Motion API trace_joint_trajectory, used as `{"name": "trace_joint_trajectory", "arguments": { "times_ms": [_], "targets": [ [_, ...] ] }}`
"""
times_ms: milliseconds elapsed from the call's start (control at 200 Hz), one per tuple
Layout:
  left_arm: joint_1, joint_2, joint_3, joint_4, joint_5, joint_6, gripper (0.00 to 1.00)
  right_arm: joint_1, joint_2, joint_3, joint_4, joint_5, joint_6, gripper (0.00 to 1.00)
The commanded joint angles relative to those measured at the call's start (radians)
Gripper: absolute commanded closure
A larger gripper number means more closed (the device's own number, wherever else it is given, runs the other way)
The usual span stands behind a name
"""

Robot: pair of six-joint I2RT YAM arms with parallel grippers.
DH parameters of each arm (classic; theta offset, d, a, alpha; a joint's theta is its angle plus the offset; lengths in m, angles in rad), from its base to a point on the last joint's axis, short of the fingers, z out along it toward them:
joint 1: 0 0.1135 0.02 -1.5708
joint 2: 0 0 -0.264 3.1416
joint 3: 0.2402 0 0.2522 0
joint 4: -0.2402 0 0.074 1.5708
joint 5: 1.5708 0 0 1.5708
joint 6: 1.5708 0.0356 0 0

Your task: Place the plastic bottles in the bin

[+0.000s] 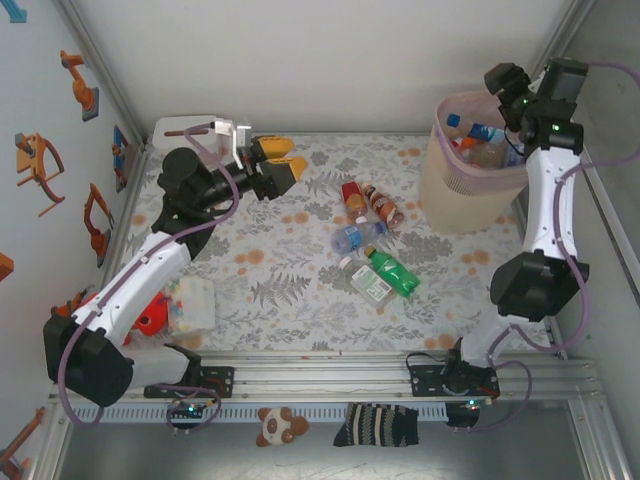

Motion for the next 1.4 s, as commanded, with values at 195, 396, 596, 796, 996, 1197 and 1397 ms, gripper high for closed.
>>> {"name": "trace_joint_trajectory", "arguments": {
  "times_ms": [195, 396, 596, 796, 996, 1197, 1397],
  "targets": [
    [0.003, 0.036, 0.025, -0.197, -0.095, 0.081, 0.19, 0.174, -0.149, -0.088, -0.222, 0.082, -0.335, 0.29],
    [0.005, 0.062, 0.036, -0.300, -0.155, 0.105, 0.19, 0.363, -0.198, -0.135, -0.308, 0.236, -0.431, 0.32],
    [0.009, 0.073, 0.026, -0.352, -0.190, 0.097, 0.20, 0.511, -0.133, -0.170, -0.335, 0.334, -0.462, 0.33],
    [0.021, 0.055, 0.002, -0.400, -0.222, 0.092, 0.21, 0.589, 0.021, -0.161, -0.326, 0.337, -0.510, 0.34],
    [0.030, 0.021, -0.037, -0.409, -0.263, 0.086, 0.21, 0.634, 0.196, -0.109, -0.301, 0.371, -0.554, 0.34],
    [0.035, 0.005, -0.055, -0.418, -0.277, 0.085, 0.21, 0.649, 0.339, -0.061, -0.271, 0.413, -0.559, 0.31],
    [0.041, -0.008, -0.072, -0.426, -0.296, 0.077, 0.21, 0.651, 0.475, 0.034, -0.296, 0.412, -0.539, 0.30]
  ]
}}
